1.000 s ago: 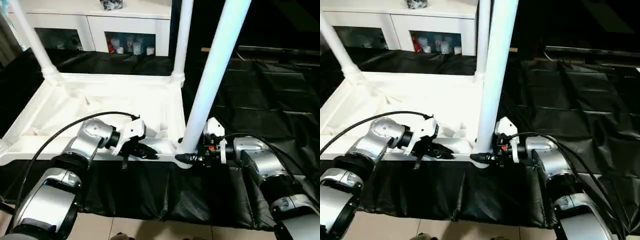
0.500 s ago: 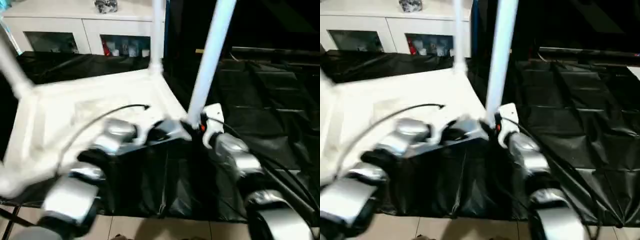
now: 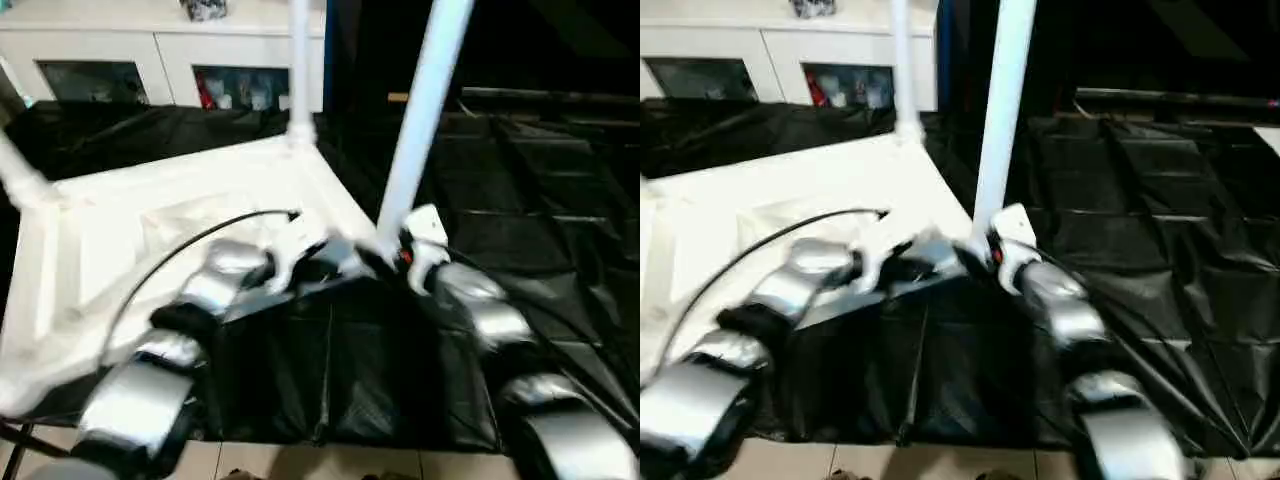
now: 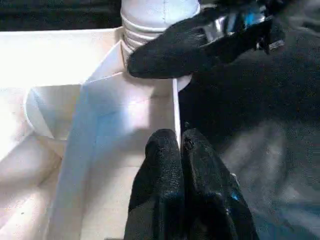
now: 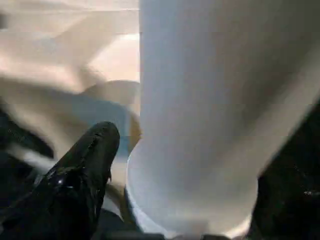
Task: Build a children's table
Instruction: Rotate leg to tighten
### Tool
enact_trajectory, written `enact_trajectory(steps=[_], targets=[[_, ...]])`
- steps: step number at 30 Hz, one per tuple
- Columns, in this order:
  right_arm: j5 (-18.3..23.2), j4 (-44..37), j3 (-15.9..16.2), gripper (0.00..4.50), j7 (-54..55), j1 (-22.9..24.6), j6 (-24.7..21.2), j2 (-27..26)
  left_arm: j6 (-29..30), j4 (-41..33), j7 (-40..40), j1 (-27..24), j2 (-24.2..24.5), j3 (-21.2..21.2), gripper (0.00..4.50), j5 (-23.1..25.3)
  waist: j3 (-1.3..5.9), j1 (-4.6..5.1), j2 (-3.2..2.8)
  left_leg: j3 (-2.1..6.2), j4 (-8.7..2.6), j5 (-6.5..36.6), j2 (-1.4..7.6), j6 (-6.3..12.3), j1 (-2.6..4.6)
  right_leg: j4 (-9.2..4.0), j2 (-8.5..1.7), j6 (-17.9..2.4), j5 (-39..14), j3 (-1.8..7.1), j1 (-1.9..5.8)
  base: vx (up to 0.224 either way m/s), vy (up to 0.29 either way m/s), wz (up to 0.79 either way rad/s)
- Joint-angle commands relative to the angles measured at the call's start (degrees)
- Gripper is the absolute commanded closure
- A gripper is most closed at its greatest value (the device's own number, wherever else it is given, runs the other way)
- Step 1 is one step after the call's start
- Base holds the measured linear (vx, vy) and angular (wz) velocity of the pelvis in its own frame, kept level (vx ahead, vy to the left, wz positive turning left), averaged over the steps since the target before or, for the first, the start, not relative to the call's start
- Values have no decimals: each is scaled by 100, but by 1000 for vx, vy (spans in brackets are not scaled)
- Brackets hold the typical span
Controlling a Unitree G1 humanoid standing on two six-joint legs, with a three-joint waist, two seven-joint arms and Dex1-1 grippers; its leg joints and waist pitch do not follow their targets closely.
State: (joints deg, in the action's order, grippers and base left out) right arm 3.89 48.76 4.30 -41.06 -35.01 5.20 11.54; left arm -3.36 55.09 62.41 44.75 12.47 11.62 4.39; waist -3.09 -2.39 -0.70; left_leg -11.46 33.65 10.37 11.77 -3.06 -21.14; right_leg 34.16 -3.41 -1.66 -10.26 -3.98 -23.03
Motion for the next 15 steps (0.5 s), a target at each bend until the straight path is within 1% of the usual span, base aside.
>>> enact_trajectory(steps=[1, 2, 3, 4, 5, 6, 7, 8, 9, 10, 11, 12, 13, 15], targets=[[70, -257, 264, 66, -918, 165, 51, 130, -217, -149, 561, -83, 109, 96, 450, -105, 407, -48, 21, 77, -309, 860, 187, 625, 49, -330, -466, -1507, -442, 265, 347, 0, 0, 0], [78, -292, 276, 66, -1061, 186, 73, 179, -237, -152, 639, -94, 148, 97, 450, -113, 405, -53, 21, 74, -310, 874, 194, 631, 50, -330, -468, -1505, -473, 270, 344, 0, 0, 0], [98, -343, 303, 66, -1303, 212, 84, 264, -257, -158, 779, -109, 222, 104, 450, -126, 393, -61, 20, 76, -318, 953, 203, 601, 57, -348, -476, -1499, -620, 269, 327, 0, 0, 0], [127, -390, 332, 66, -1520, 235, 69, 336, -285, -167, 888, -121, 285, 118, 450, -127, 385, -72, 15, 78, -328, 1064, 211, 544, 77, -368, -473, -1469, -829, 267, 316, 0, 0, 0], [175, -476, 402, 66, -1949, 264, 46, 466, -314, -188, 1089, -139, 388, 130, 450, -156, 377, -78, 16, 81, -333, 1096, 213, 508, 79, -371, -473, -1451, -922, 266, 313, 0, 0, 0], [175, -476, 402, 66, -1949, 264, 46, 466, -314, -188, 1089, -139, 388, 130, 450, -156, 369, -84, 10, 86, -345, 1207, 218, 453, 93, -394, -473, -1416, -1130, 267, 303, 0, 0, 0], [232, -555, 441, 66, -2182, 286, -38, 525, -320, -197, 1184, -145, 439, 144, 450, -160, 359, -82, 11, 81, -347, 1286, 219, 406, 101, -409, -475, -1391, -1274, 275, 287, 0, 0, 0], [322, -699, 513, 78, -2533, 318, -152, 618, -342, -224, 1354, -162, 525, 164, 450, -169, 358, -91, 26, 86, -352, 1296, 219, 378, 102, -419, -478, -1359, -1375, 276, 294, 0, 0, 0], [398, -826, 578, 90, -2804, 343, -273, 687, -348, -244, 1486, -173, 593, 182, 450, -174, 359, -104, 24, 90, -355, 1284, 214, 383, 101, -423, -479, -1341, -1400, 276, 304, 0, 0, 0], [442, -912, 627, 100, -2971, 358, -354, 730, -359, -258, 1572, -180, 639, 200, 450, -172, 363, -119, 23, 93, -358, 1259, 229, 399, 104, -415, -481, -1324, -1352, 284, 298, 0, 0, 0], [466, -969, 663, 100, -3076, 367, -402, 757, -368, -270, 1637, -187, 672, 214, 450, -172, 362, -118, 23, 95, -361, 1230, 234, 400, 94, -405, -479, -1324, -1311, 284, 298, 0, 0, 0], [492, -1062, 727, 102, -3250, 385, -462, 805, -360, -306, 1773, -206, 736, 238, 450, -176, 380, -129, 24, 93, -354, 1166, 232, 403, 105, -388, -482, -1353, -1204, 285, 296, 0, 0, 0], [506, -1084, 741, 122, -3295, 390, -492, 812, -364, -312, 1809, -210, 749, 243, 450, -177, 378, -133, 21, 91, -351, 1104, 233, 405, 94, -375, -484, -1385, -1113, 286, 292, 0, 0, 0], [544, -1135, 753, 142, -3415, 409, -586, 817, -375, -317, 1889, -214, 770, 245, 450, -179, 385, -145, 16, 90, -350, 1052, 230, 402, 96, -368, -484, -1406, -1038, 281, 293, 0, 0, 0]])
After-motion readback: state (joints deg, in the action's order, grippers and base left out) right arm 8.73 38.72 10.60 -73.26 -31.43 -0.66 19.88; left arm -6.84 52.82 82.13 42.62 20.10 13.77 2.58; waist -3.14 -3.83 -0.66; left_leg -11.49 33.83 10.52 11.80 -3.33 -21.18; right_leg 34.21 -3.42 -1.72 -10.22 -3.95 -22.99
